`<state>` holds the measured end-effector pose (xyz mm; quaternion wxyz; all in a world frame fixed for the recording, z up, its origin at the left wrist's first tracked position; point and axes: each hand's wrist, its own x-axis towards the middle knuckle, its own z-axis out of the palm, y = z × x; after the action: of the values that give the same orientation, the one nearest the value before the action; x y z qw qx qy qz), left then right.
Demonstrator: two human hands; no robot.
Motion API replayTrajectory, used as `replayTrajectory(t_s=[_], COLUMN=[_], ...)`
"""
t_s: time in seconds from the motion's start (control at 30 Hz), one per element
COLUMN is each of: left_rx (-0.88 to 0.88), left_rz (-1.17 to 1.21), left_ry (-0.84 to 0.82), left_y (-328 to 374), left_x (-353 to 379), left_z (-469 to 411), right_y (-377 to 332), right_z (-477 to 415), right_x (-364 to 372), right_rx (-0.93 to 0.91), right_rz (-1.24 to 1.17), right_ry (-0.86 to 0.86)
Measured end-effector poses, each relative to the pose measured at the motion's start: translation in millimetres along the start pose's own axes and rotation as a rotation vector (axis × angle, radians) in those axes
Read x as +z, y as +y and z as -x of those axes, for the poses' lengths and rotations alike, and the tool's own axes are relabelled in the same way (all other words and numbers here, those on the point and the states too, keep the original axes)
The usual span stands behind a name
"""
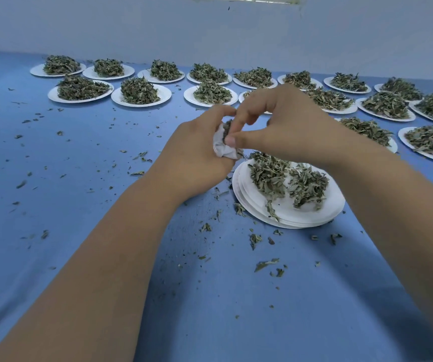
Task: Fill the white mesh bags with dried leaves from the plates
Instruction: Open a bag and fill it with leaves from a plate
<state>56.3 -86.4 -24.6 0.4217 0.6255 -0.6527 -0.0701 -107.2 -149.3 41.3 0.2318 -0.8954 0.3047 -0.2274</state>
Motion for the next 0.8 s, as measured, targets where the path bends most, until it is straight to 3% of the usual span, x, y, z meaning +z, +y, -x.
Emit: replayTrajectory(t_s=[0.07, 0.23, 0.33, 0.43, 0.5, 0.63, 0.8], left_rx=[0.032, 0.111, 0.063, -0.029, -0.080, -0.132, -0.176], left_rz=[0.028, -0.044, -0.068, 0.062, 0.189, 0.078, 0.190], left_ry=[0.004, 0.064, 0.040, 0.077, 0.198, 0.139, 0.251], left_y=[1.4, 3.6, 0.8, 7.1, 13.4, 16.5, 14.9], left_x=[-1.7, -1.3, -7.6, -19.6, -23.4, -18.2, -22.1], left_z=[2.1, 1.8, 4.1, 4.4, 2.7, 1.3, -1.0], right_y=[6.2, 10.9, 12.7, 14.0, 13.3, 10.4, 9.2], right_z=[-3.0, -13.8, -18.1, -18.8, -18.5, -19.8, -21.6], right_x=[3.5, 5.9, 8.5, 9.2, 10.6, 15.7, 17.7], right_rx=[0.093, 0.235, 0.209, 0.186, 0.144, 0.065, 0.114], right_rz=[-0.127, -0.426, -0.378, -0.267, -0.246, -0.131, -0.196], right_ry=[0.028, -0.142, -0.019, 0.090, 0.116, 0.153, 0.159])
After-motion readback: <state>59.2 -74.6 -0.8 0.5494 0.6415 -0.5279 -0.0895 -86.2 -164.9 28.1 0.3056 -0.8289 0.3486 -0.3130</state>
